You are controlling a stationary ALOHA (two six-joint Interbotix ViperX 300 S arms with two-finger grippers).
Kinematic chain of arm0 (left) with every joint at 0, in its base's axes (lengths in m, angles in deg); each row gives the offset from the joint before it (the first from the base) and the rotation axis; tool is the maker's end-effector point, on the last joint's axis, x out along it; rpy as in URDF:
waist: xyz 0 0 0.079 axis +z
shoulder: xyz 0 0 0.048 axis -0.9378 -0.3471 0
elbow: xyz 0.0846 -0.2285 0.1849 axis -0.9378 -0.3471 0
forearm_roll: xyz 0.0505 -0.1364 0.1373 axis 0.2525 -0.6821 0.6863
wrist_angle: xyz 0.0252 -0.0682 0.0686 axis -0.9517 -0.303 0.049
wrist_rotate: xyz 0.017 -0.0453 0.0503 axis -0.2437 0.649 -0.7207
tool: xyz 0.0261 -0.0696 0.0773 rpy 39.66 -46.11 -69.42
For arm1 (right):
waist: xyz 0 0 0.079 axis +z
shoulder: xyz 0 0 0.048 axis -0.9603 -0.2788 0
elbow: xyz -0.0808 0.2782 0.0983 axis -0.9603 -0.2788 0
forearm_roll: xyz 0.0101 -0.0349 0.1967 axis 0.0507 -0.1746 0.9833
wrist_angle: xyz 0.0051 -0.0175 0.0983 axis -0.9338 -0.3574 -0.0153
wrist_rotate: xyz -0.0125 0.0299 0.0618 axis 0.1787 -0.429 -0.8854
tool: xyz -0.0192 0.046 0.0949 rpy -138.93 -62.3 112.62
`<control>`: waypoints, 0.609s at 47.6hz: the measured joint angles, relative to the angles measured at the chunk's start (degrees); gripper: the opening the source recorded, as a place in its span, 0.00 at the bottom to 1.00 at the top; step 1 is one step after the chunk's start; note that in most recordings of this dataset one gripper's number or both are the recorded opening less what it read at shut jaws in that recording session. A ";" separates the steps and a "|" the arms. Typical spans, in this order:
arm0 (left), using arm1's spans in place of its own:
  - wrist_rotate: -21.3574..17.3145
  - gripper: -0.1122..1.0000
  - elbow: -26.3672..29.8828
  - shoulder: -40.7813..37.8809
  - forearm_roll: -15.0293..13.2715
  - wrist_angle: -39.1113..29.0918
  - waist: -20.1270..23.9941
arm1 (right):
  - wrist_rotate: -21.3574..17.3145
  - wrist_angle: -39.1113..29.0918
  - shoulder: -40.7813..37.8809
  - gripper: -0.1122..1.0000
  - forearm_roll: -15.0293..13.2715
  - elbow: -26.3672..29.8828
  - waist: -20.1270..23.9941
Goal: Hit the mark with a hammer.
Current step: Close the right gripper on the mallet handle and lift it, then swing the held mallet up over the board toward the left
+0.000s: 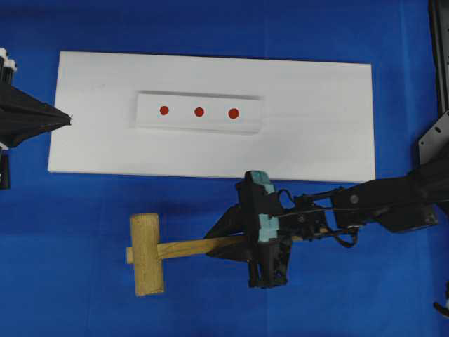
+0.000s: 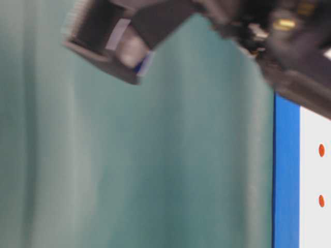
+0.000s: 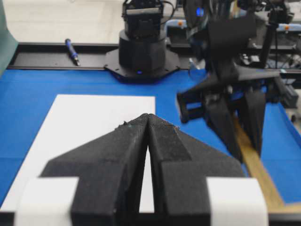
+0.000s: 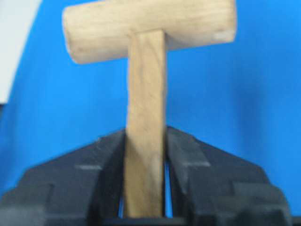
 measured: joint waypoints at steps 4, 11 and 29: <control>0.00 0.10 0.00 0.09 0.00 0.00 0.00 | 1.05 -1.14 3.16 0.19 -0.18 0.00 0.00; 0.62 0.10 0.00 0.09 0.00 0.00 0.00 | 3.52 -1.41 7.12 0.19 -0.26 0.00 0.00; 4.83 0.10 -0.09 0.09 -0.09 0.00 0.00 | 6.77 -1.49 7.56 0.19 -0.35 -0.26 -4.04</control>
